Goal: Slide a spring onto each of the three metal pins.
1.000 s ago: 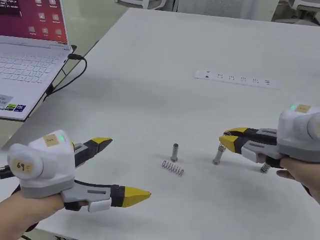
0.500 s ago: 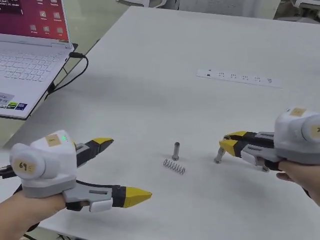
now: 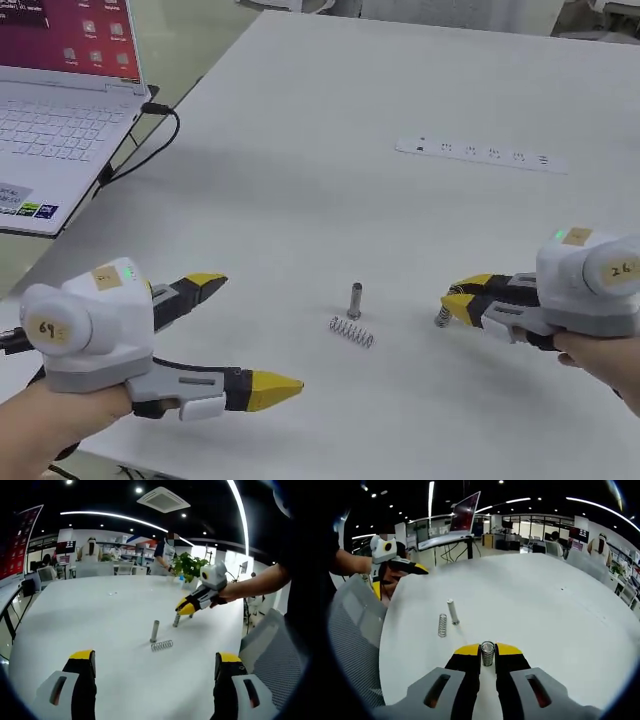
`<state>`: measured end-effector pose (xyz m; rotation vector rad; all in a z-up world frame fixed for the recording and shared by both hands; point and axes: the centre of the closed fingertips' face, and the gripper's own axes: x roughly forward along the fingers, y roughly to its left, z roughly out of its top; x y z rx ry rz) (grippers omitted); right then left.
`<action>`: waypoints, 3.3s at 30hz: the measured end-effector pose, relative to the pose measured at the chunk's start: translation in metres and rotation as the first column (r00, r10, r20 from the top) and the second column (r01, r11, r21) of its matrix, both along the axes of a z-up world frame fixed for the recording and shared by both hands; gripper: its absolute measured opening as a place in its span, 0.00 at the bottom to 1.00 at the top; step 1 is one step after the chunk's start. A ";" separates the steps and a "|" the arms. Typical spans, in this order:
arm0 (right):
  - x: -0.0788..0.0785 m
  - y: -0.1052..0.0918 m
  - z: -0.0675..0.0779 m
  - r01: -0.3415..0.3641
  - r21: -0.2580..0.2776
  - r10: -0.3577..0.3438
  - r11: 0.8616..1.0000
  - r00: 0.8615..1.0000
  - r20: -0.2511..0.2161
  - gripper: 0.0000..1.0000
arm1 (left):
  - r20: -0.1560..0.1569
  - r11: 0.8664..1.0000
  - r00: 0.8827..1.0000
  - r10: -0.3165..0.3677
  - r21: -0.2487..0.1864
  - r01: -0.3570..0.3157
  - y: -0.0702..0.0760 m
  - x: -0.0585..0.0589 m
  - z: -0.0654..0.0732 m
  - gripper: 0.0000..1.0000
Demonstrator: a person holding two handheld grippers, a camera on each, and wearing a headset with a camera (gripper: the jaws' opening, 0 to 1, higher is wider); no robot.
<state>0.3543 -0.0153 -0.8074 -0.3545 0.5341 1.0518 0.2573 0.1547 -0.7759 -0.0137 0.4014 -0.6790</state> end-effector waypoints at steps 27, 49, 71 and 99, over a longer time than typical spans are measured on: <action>0.002 -0.002 -0.006 0.006 -0.022 -0.006 1.000 1.000 -0.022 0.16 | 0.003 1.000 1.000 -0.017 0.003 0.017 -0.004 0.002 0.003 0.96; -0.015 -0.017 0.032 0.051 0.094 -0.054 0.994 0.998 0.021 0.23 | 0.014 0.999 0.999 -0.034 0.005 0.034 -0.012 0.005 0.010 0.96; -0.053 -0.043 0.036 0.038 0.121 -0.042 0.992 0.999 0.029 0.22 | 0.027 0.999 0.999 -0.035 0.001 0.035 -0.012 0.007 0.014 0.96; -0.063 -0.051 0.010 0.044 0.074 -0.042 0.996 0.998 -0.036 0.21 | 0.024 0.999 0.999 -0.047 -0.003 0.047 -0.017 0.007 0.014 0.96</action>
